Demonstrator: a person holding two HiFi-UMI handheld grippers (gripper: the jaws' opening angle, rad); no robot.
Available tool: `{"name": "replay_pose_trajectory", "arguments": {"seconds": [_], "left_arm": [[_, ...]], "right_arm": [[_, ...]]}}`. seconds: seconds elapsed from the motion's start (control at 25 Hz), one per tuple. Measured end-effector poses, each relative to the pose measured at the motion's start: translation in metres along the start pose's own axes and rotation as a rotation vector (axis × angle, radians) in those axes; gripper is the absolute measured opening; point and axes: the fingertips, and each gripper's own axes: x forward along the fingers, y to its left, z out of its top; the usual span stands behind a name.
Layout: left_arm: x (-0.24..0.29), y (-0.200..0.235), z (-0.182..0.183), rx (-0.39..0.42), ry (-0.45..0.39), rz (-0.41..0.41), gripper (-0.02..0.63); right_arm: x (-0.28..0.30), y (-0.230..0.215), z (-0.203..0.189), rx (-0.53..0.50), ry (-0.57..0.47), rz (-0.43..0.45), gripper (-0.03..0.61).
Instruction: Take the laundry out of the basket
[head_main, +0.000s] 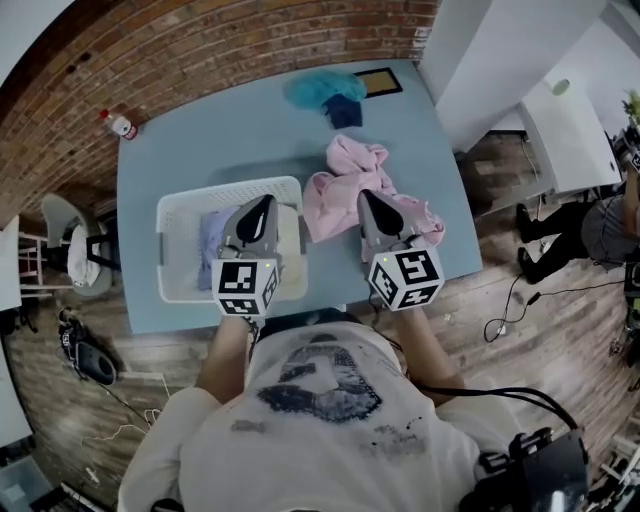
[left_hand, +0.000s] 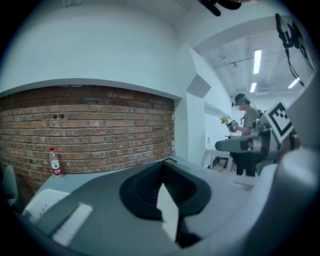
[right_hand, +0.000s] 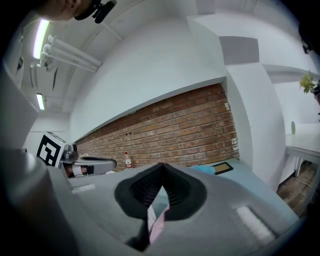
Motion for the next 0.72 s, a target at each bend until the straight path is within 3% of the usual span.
{"name": "replay_pose_trajectory", "arguments": {"seconds": [0.32,0.72], "left_arm": [[-0.039,0.076,-0.02,-0.03,0.017,0.09,-0.009],[-0.063,0.156,-0.03,-0.037,0.012,0.063,-0.009]], "right_arm": [[0.052,0.07,-0.009,-0.013,0.044,0.092,-0.002],[0.102,0.148,-0.016,0.0,0.095,0.081,-0.002]]}}
